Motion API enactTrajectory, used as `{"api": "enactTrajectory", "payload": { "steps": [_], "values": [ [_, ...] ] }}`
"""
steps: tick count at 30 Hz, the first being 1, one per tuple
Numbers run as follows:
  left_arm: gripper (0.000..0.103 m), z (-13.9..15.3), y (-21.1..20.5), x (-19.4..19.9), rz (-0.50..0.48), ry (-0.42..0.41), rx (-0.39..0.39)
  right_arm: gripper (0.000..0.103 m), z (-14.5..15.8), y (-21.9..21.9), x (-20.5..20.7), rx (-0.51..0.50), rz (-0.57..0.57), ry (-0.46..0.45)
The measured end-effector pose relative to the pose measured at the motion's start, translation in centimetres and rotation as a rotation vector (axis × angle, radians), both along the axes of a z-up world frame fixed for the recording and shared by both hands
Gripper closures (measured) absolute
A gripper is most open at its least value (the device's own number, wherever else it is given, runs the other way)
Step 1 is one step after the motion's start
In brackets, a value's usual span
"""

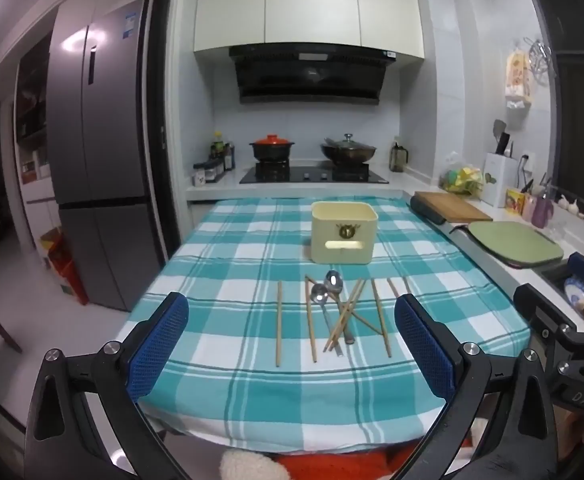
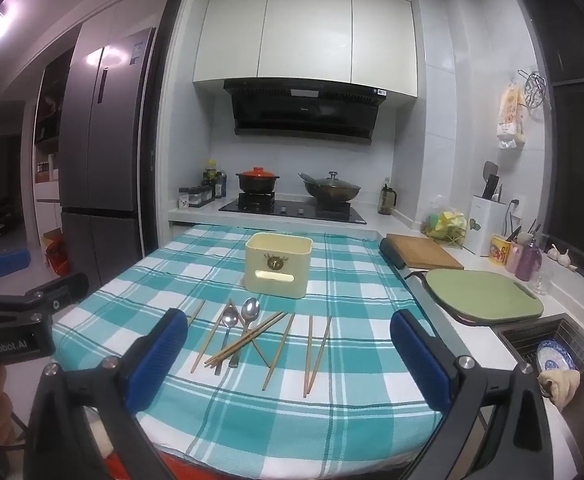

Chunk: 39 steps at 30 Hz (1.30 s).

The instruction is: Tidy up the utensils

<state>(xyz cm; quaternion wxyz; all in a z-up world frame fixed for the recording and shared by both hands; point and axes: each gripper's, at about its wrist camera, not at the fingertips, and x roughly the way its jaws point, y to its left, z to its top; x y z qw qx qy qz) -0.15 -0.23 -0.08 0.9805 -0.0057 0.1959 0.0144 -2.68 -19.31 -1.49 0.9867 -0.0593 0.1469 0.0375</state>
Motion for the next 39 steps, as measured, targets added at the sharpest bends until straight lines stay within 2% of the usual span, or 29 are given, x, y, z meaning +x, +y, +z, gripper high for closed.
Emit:
{"api": "enactTrajectory", "payload": {
  "steps": [39],
  "values": [
    [0.0, -0.4, -0.5, 0.6, -0.01, -0.001, 0.023, 0.0, -0.4, -1.5, 0.1, 0.021, -0.011, 0.002]
  ]
}}
